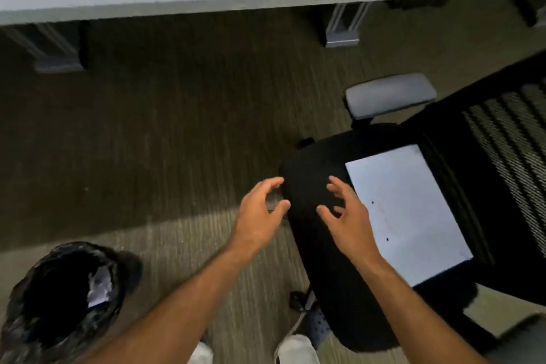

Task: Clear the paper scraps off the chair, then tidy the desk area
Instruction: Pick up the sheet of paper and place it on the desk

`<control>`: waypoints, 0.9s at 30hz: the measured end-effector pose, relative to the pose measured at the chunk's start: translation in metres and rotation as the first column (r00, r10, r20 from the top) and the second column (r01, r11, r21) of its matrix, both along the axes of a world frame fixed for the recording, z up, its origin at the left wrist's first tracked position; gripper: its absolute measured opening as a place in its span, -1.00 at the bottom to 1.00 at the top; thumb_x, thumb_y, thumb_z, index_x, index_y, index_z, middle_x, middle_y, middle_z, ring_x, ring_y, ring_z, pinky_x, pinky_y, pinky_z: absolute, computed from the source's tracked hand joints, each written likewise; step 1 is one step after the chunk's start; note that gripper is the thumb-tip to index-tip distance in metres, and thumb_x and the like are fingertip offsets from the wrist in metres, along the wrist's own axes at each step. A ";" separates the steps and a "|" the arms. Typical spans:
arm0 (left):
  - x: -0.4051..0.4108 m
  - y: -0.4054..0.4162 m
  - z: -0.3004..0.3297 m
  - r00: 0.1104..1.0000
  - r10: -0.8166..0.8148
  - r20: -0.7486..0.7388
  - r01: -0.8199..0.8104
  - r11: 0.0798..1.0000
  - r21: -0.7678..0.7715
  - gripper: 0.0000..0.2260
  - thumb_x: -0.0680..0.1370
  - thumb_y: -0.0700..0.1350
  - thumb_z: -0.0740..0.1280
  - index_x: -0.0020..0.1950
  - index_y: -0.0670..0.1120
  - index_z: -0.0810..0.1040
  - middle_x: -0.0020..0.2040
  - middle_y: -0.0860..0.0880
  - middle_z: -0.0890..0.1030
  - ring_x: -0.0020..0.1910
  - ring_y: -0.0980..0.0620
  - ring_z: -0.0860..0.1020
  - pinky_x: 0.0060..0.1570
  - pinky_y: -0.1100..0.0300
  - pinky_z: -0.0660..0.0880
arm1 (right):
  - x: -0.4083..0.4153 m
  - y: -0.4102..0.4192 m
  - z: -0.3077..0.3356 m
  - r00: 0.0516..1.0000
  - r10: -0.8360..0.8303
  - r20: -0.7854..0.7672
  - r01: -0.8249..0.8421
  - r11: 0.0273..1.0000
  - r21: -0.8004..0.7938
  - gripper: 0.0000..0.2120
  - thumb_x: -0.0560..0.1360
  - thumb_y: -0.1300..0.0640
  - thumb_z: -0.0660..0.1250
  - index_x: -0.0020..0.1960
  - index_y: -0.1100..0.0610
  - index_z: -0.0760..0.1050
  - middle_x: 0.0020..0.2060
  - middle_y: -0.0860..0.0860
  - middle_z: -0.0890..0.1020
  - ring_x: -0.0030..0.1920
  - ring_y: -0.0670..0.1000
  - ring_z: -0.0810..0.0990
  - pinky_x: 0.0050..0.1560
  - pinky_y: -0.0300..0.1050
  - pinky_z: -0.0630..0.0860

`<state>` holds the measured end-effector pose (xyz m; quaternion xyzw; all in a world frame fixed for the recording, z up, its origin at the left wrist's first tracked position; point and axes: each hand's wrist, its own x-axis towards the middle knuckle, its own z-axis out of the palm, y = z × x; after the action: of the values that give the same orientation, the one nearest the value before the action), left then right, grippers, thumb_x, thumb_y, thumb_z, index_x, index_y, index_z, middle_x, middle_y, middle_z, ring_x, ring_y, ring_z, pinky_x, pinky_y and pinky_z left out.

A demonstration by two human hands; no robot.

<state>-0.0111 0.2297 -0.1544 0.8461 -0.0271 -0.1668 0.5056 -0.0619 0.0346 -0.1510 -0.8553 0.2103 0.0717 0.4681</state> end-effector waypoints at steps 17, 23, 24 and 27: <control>-0.039 -0.263 -0.073 0.960 0.078 -0.268 -0.045 0.991 0.128 -0.18 0.46 -0.30 0.50 0.58 -0.03 0.12 0.36 -0.08 0.33 0.30 -0.07 0.47 0.33 -0.03 0.48 | -0.094 -0.288 -0.093 0.907 -0.187 -0.378 0.058 0.943 -0.326 -0.27 0.54 0.13 0.41 0.59 0.05 0.11 0.60 0.06 0.08 0.58 0.12 0.07 0.50 0.08 0.17; -0.049 -0.276 -0.079 0.956 0.145 -0.256 -0.115 0.985 0.128 -0.04 0.44 -0.40 0.48 0.59 0.11 -0.04 0.33 -0.03 0.29 0.21 0.01 0.50 0.17 -0.05 0.58 | -0.076 -0.313 -0.104 0.867 -0.137 -0.478 -0.002 0.960 -0.279 -0.15 0.51 0.04 0.44 0.61 0.04 -0.01 0.61 0.09 0.05 0.58 0.18 0.09 0.54 0.17 0.14; -0.049 -0.275 -0.080 0.953 0.154 -0.262 -0.125 0.984 0.124 -0.02 0.44 -0.40 0.48 0.60 0.12 -0.05 0.33 -0.02 0.31 0.20 0.03 0.50 0.16 -0.02 0.56 | -0.075 -0.313 -0.104 0.868 -0.142 -0.476 0.004 0.960 -0.280 -0.14 0.50 0.04 0.45 0.61 0.04 0.00 0.59 0.11 0.08 0.56 0.20 0.13 0.52 0.19 0.19; -0.048 -0.268 -0.081 0.915 0.196 -0.353 -0.177 0.980 0.086 0.02 0.46 -0.38 0.47 0.62 0.14 -0.15 0.30 0.00 0.46 0.25 0.02 0.54 0.20 -0.03 0.54 | -0.071 -0.308 -0.099 0.874 -0.154 -0.462 0.006 0.951 -0.308 -0.16 0.47 0.05 0.48 0.58 0.02 0.06 0.50 0.13 0.21 0.44 0.22 0.28 0.43 0.21 0.33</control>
<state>-0.0589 -0.0387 -0.2356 0.8129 0.1510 -0.2707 0.4931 -0.1332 -0.2737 -0.2505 -0.8615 0.3636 0.2294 0.2700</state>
